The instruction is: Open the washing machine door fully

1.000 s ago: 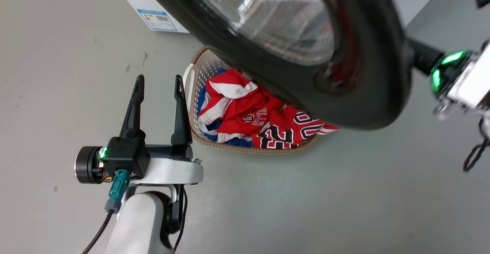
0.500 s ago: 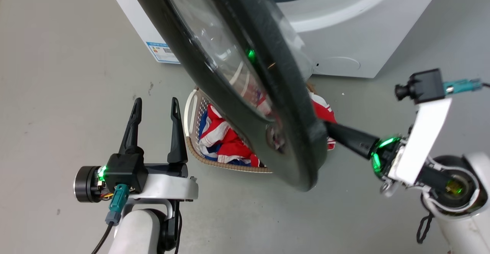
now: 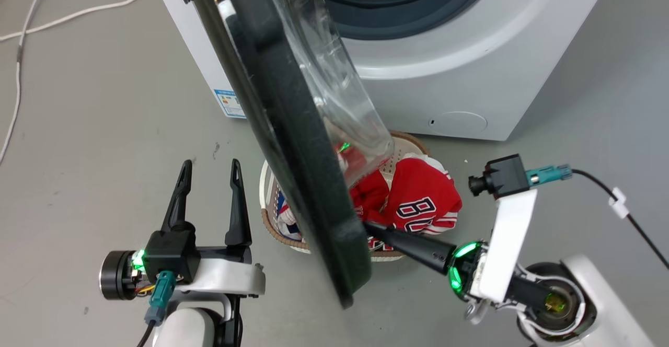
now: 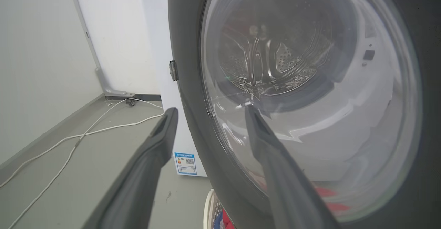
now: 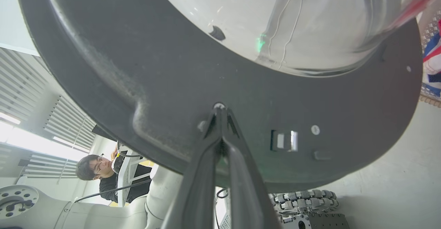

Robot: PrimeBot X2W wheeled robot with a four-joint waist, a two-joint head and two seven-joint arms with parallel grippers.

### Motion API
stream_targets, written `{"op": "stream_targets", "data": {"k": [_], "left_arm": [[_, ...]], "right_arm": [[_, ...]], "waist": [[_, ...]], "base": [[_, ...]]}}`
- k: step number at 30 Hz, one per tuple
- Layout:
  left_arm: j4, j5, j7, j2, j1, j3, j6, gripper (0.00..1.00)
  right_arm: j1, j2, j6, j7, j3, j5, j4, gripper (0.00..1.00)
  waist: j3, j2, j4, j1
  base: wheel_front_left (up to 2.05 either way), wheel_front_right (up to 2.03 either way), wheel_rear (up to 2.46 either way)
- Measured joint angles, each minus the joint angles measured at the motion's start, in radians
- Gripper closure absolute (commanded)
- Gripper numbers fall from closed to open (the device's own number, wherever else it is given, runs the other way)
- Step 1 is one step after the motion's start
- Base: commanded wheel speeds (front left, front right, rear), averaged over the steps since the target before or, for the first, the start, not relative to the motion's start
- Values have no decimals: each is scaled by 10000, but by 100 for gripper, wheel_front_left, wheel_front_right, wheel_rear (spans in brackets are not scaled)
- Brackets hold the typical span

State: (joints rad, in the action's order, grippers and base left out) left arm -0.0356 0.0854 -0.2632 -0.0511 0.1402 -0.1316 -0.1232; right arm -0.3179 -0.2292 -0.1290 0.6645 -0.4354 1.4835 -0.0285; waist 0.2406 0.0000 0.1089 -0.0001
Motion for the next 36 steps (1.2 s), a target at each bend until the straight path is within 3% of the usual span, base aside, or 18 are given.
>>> {"op": "stream_targets", "data": {"k": [16, 24, 25, 26, 27, 32, 36], "left_arm": [[-52, -44, 0, 0, -334, 98, 73, 0], [-140, -92, 0, 0, -612, 201, 88, 0], [-144, -107, 0, 0, -659, 228, 90, 0], [-151, -109, 0, 0, -721, 251, 104, 0], [-165, -113, 0, 0, -779, 278, 121, 0], [-151, -207, 0, 0, -1054, 387, 174, 0], [-151, -280, 0, -2, -1307, 462, 240, 0]], "right_arm": [[306, 686, -4, -311, -1137, -29, 522, 100], [681, 495, -4, -1553, -527, -38, 640, 100], [767, 443, -4, -1827, -353, -65, 619, 91], [857, 401, -4, -2115, -155, -65, 591, 59], [981, 389, -4, -2429, 67, -48, 537, 4], [1524, 117, -4, -4337, 1072, -562, 165, 0], [1860, -238, -4, -6665, 1605, -2238, -35, 0]], "waist": [[-401, 0, 20, 0], [-820, 0, -7, 0], [-892, 0, -15, 0], [-963, 0, -22, 0], [-1038, 0, -29, 0], [-1396, 0, -110, 0], [-1670, 0, -206, 0]], "base": [[0, 0, 0], [0, 0, 0], [0, 0, 0], [0, 0, 0], [0, 0, 0], [0, 0, 0], [0, 0, 0]]}}
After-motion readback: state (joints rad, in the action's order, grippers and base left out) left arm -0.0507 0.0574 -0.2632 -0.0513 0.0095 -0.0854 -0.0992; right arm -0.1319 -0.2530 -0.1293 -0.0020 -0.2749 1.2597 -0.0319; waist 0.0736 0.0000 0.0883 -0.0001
